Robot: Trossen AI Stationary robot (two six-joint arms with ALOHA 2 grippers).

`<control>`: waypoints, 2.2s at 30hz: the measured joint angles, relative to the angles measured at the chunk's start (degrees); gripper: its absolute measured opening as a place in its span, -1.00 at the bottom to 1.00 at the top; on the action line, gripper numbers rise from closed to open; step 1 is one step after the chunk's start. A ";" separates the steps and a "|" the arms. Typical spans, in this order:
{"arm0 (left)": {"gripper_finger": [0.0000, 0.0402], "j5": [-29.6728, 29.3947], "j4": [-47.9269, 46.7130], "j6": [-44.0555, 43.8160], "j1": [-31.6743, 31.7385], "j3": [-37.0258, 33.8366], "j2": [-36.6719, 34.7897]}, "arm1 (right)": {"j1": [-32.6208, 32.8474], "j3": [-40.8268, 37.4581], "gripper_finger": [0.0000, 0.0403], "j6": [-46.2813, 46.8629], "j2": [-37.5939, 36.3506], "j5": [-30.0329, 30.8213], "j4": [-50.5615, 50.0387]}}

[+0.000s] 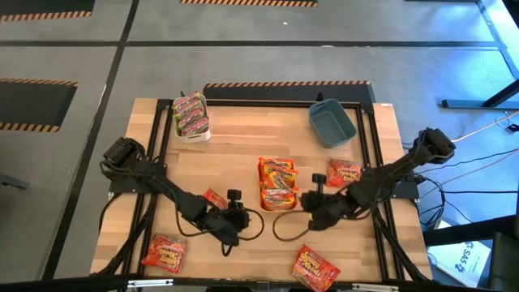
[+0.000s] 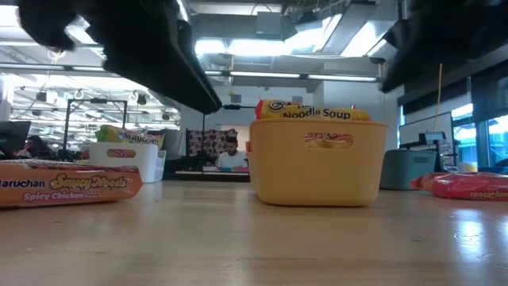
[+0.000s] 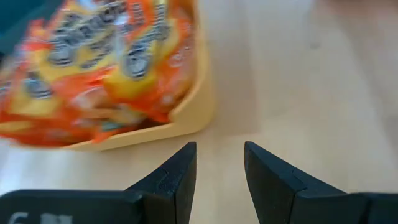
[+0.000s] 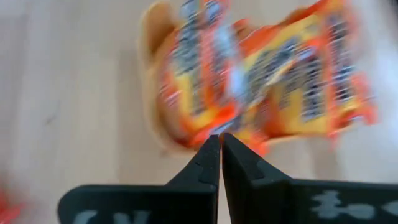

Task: Sort Maruchan noodles
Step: Put the top right red noodle pack into the green bin

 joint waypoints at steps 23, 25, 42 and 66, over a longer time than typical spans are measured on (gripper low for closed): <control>-0.36 2.31 10.41 -1.44 4.15 -7.52 0.04 | -6.89 -18.74 -0.99 -2.14 0.80 -6.78 30.04; -0.36 2.31 10.37 -1.47 4.03 -7.53 0.04 | -7.67 -18.29 -0.99 -2.89 0.69 -6.75 28.18; -0.36 2.45 10.21 -1.42 2.36 -7.53 0.07 | -40.42 -3.20 -0.99 -12.87 -1.38 -1.16 4.03; -0.36 2.40 10.23 -1.38 2.41 -7.53 0.09 | -65.70 -3.23 -0.99 -15.46 12.41 1.98 18.16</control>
